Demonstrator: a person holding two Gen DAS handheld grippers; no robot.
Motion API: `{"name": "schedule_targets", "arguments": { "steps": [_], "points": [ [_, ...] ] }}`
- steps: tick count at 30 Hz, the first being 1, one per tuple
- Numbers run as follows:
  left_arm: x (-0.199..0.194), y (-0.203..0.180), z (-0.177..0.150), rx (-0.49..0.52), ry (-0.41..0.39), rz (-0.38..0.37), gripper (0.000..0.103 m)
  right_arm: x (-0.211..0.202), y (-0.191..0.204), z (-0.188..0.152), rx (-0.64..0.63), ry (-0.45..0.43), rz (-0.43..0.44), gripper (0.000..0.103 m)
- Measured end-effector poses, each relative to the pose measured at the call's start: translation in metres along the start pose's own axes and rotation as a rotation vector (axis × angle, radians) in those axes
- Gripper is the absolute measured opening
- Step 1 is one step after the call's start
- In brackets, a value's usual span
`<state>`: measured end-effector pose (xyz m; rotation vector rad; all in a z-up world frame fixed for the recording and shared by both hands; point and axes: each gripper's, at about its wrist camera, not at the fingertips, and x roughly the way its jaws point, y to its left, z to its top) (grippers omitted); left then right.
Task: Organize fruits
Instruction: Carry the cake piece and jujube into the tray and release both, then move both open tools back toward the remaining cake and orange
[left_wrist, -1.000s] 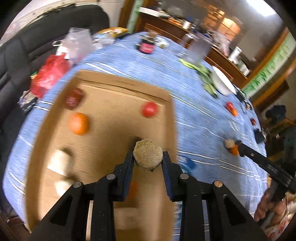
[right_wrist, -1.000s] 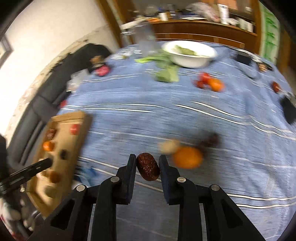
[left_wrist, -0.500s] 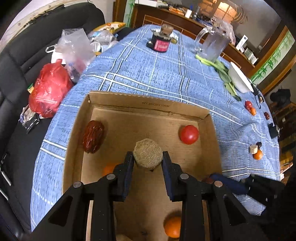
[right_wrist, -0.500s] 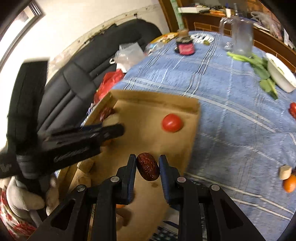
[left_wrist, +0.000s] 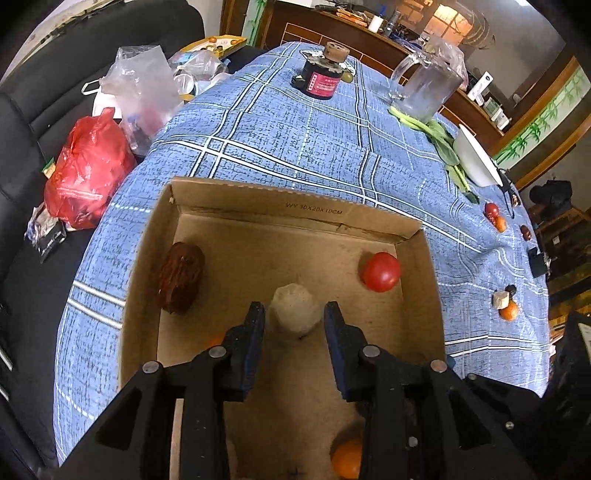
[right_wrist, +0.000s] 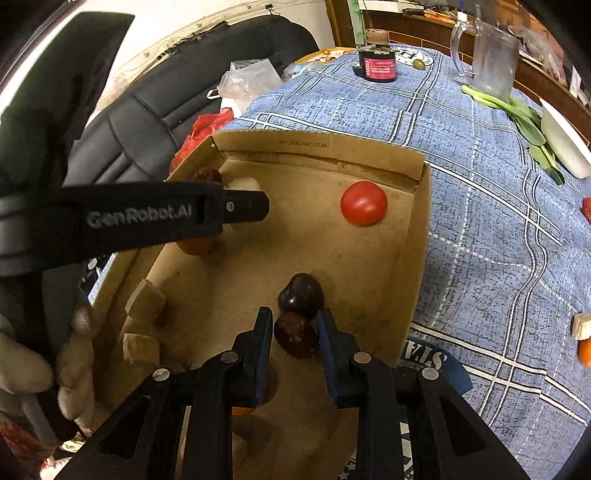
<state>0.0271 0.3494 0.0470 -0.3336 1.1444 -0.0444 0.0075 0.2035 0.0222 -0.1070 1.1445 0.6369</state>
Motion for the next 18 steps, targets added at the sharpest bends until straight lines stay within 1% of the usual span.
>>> {"name": "schedule_targets", "arguments": {
  "steps": [3,6,8,9,10,13,15,18],
  "points": [
    [-0.012,0.001,-0.004,-0.022,-0.021,-0.006,0.042,-0.006,0.002,0.000,0.002,-0.007,0.015,0.029],
    [-0.028,0.001,-0.009,-0.051,-0.053,-0.011,0.045,-0.020,0.001,-0.001,0.011,-0.034,0.028,0.036],
    [-0.040,-0.001,-0.014,-0.066,-0.075,-0.005,0.051,-0.035,-0.003,-0.004,0.023,-0.061,0.031,0.039],
    [-0.046,-0.003,-0.017,-0.073,-0.084,0.002,0.059,-0.042,-0.006,-0.006,0.033,-0.073,0.031,0.041],
    [-0.050,-0.006,-0.019,-0.078,-0.092,0.011,0.063,-0.049,-0.010,-0.009,0.048,-0.086,0.031,0.043],
    [-0.065,-0.018,-0.031,-0.092,-0.115,0.018,0.065,-0.067,-0.026,-0.019,0.098,-0.111,0.033,0.049],
    [-0.073,-0.032,-0.039,-0.094,-0.126,0.014,0.065,-0.079,-0.039,-0.027,0.132,-0.120,0.027,0.050],
    [-0.084,-0.058,-0.052,-0.072,-0.144,0.037,0.065,-0.098,-0.057,-0.042,0.168,-0.137,0.016,0.050]
  ]
}}
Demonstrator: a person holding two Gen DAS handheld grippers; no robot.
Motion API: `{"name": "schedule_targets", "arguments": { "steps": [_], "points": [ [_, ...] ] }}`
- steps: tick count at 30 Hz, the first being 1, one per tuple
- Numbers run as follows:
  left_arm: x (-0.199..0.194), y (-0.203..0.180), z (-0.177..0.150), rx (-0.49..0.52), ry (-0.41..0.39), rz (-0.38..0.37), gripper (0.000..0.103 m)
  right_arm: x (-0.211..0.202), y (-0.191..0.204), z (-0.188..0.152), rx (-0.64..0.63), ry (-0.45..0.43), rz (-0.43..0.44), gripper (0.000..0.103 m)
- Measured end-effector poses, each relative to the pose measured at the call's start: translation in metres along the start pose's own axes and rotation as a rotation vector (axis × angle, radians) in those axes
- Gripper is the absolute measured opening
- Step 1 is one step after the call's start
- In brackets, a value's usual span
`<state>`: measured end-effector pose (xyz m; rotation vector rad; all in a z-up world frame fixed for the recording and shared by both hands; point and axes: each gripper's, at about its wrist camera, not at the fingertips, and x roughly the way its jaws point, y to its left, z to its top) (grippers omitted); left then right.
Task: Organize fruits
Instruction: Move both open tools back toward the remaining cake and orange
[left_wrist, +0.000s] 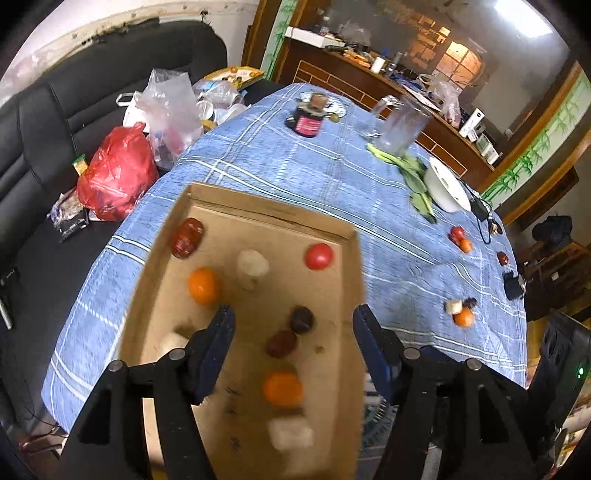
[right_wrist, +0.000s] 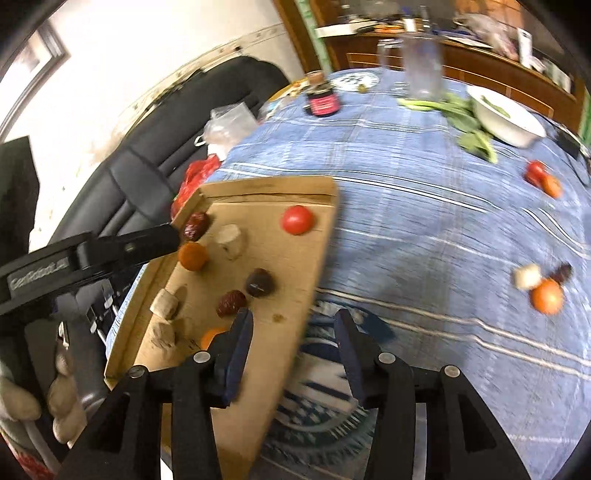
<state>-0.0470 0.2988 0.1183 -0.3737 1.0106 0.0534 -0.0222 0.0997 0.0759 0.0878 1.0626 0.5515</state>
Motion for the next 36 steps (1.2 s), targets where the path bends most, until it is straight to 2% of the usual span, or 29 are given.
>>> {"name": "schedule_targets", "arguments": {
  "steps": [2,5,8,10,12,18,23,32,34,36],
  "points": [
    [-0.008,-0.016,-0.008,0.016,-0.017,0.018,0.065,-0.016,-0.015,-0.006,0.020,-0.017,-0.019,0.051],
    [-0.024,-0.045,-0.022,0.054,-0.059,0.055,0.065,-0.045,-0.039,-0.015,0.045,-0.066,-0.068,0.060],
    [-0.041,-0.074,-0.034,0.102,-0.117,0.086,0.065,-0.081,-0.065,-0.021,0.075,-0.158,-0.173,0.066],
    [-0.050,-0.092,-0.041,0.133,-0.151,0.089,0.065,-0.103,-0.081,-0.025,0.110,-0.228,-0.213,0.078],
    [-0.058,-0.109,-0.048,0.158,-0.175,0.084,0.065,-0.119,-0.100,-0.030,0.162,-0.271,-0.231,0.082],
    [-0.072,-0.150,-0.062,0.206,-0.197,0.057,0.065,-0.136,-0.146,-0.042,0.314,-0.196,-0.220,0.081],
    [-0.076,-0.167,-0.069,0.215,-0.180,0.045,0.065,-0.143,-0.160,-0.051,0.347,-0.177,-0.200,0.081],
    [-0.064,-0.171,-0.083,0.244,-0.118,0.090,0.065,-0.127,-0.164,-0.063,0.352,-0.141,-0.164,0.081],
    [-0.060,-0.170,-0.083,0.252,-0.110,0.108,0.065,-0.129,-0.162,-0.062,0.355,-0.159,-0.209,0.081],
    [-0.058,-0.168,-0.082,0.265,-0.118,0.120,0.065,-0.136,-0.156,-0.060,0.329,-0.226,-0.285,0.081]
  ]
}}
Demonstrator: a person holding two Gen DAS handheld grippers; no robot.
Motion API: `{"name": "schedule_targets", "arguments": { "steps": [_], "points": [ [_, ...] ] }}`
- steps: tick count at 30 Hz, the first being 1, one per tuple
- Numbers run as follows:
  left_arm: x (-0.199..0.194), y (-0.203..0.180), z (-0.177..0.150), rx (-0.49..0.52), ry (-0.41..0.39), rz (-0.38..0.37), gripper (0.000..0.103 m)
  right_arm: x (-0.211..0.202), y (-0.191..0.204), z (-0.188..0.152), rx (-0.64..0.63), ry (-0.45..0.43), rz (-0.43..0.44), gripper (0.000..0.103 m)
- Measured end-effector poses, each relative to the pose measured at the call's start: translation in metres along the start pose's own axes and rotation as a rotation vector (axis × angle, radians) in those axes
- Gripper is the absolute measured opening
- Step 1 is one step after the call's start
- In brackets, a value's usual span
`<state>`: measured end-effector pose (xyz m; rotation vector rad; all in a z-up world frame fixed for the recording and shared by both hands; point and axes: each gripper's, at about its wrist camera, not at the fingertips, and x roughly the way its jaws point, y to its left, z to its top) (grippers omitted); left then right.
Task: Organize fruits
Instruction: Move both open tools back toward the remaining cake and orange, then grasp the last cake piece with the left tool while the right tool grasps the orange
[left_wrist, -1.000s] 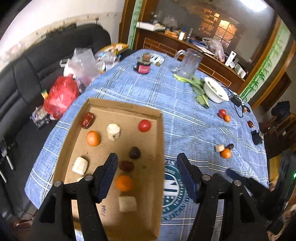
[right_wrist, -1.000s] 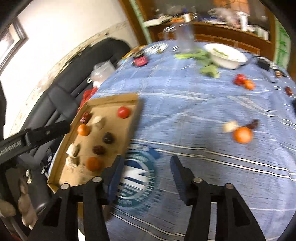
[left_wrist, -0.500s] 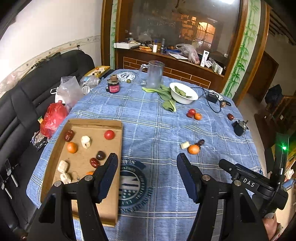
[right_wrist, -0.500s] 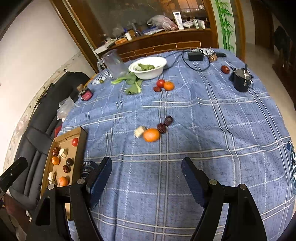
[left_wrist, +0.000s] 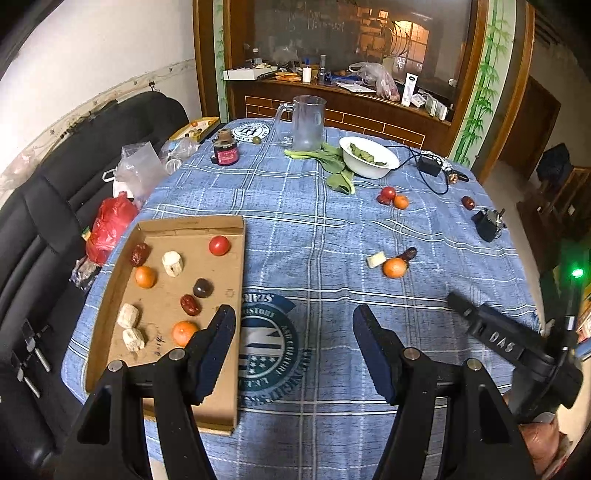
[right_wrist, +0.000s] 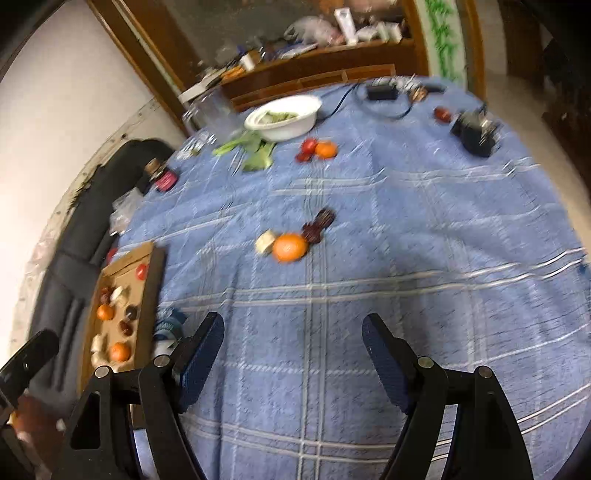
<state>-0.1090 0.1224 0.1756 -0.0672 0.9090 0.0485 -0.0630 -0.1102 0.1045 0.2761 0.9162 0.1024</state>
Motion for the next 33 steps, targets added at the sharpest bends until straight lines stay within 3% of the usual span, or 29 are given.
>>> {"name": "schedule_targets", "arguments": {
  "steps": [2,3,7,10,17,22,33],
  "points": [
    [0.001,0.001,0.000,0.014,-0.023,0.013,0.065,-0.007,0.005,0.001,-0.026,-0.094,-0.029,0.081],
    [0.002,0.001,0.000,0.023,-0.029,0.018,0.065,-0.004,0.005,0.003,-0.028,-0.097,-0.033,0.083],
    [0.015,0.000,0.002,0.073,-0.027,0.036,0.065,0.026,0.004,0.003,0.026,0.053,0.009,0.083],
    [0.026,0.002,0.005,0.086,-0.012,0.037,0.065,0.043,0.009,-0.001,0.005,0.119,0.018,0.082],
    [0.056,0.009,0.009,0.095,0.037,0.026,0.065,0.055,0.018,-0.007,-0.032,0.139,0.017,0.080],
    [0.078,0.015,0.009,0.073,0.090,-0.019,0.065,0.068,0.008,-0.009,-0.010,0.169,0.012,0.069],
    [0.113,0.019,-0.002,0.065,0.190,-0.079,0.065,0.105,0.005,0.021,-0.054,0.152,-0.008,0.066]
  ]
}}
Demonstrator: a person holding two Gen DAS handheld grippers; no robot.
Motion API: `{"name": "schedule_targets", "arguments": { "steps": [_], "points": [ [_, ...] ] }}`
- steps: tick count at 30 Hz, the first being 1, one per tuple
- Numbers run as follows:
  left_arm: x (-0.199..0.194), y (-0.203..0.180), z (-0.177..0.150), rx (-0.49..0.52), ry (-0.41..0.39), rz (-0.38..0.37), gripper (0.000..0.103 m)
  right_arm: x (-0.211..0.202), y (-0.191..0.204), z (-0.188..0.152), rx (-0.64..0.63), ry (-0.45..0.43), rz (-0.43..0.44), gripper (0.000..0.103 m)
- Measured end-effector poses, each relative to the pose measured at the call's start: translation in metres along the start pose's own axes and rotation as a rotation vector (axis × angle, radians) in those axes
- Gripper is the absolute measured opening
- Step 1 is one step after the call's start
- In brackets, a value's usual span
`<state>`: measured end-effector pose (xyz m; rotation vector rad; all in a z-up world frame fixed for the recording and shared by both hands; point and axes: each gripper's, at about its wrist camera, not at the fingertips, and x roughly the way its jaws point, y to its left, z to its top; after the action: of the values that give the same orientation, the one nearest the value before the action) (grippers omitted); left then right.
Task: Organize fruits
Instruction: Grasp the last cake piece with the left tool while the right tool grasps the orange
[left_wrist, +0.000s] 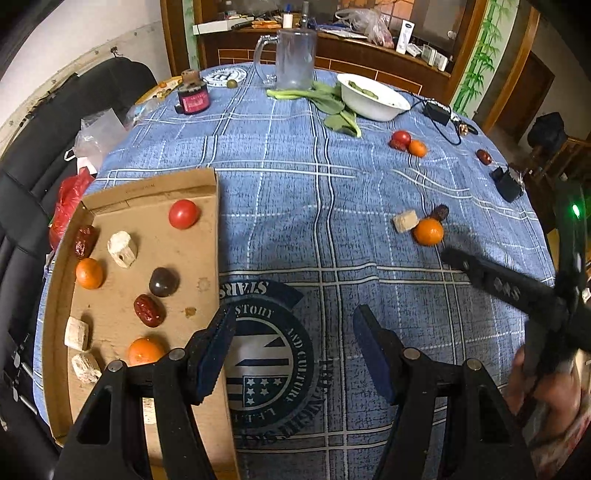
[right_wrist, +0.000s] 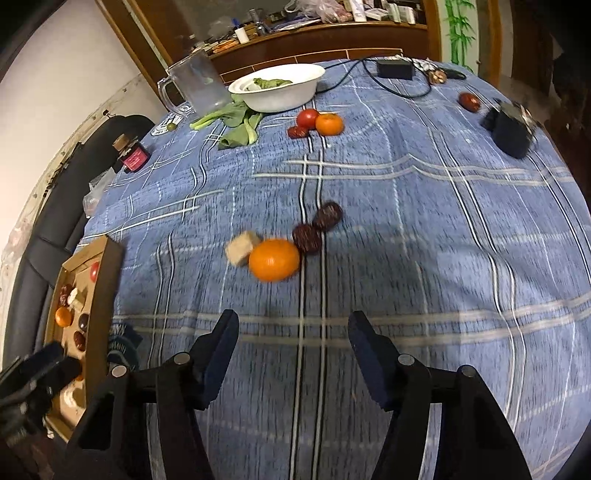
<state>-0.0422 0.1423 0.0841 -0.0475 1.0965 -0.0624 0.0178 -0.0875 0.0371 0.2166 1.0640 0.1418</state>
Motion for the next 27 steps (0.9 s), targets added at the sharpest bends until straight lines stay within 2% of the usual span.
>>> {"name": "schedule_targets", "arguments": {
  "steps": [5,7,9,10,11,12,13,19,21,27],
  "points": [
    [0.004,0.007,-0.003,-0.003,0.014,0.013,0.065,0.027,0.012,0.017,-0.098,0.009,-0.046,0.066],
    [0.006,0.011,-0.005,-0.012,0.020,0.018,0.065,0.035,0.014,0.021,-0.121,0.014,-0.064,0.062],
    [0.007,0.015,-0.005,-0.020,0.024,0.023,0.065,0.041,0.015,0.025,-0.127,0.016,-0.055,0.062],
    [0.008,0.016,-0.006,-0.023,0.028,0.023,0.065,0.043,0.016,0.026,-0.129,0.016,-0.052,0.058],
    [0.010,0.017,-0.006,-0.026,0.032,0.022,0.065,0.045,0.018,0.026,-0.131,0.020,-0.035,0.054],
    [0.011,0.016,-0.007,-0.030,0.036,0.018,0.065,0.046,0.020,0.027,-0.132,0.023,-0.020,0.044],
    [0.013,0.016,-0.007,-0.032,0.040,0.012,0.065,0.045,0.022,0.027,-0.133,0.026,-0.007,0.038],
    [0.026,0.000,0.002,-0.026,0.061,-0.050,0.065,0.029,0.012,0.014,-0.090,0.034,0.048,0.038],
    [0.031,-0.011,0.008,-0.002,0.059,-0.069,0.065,0.020,0.004,0.008,-0.066,0.035,0.058,0.038],
    [0.060,-0.066,0.039,0.165,0.029,-0.110,0.065,-0.007,-0.028,-0.014,-0.011,0.044,0.052,0.038]
  ]
}}
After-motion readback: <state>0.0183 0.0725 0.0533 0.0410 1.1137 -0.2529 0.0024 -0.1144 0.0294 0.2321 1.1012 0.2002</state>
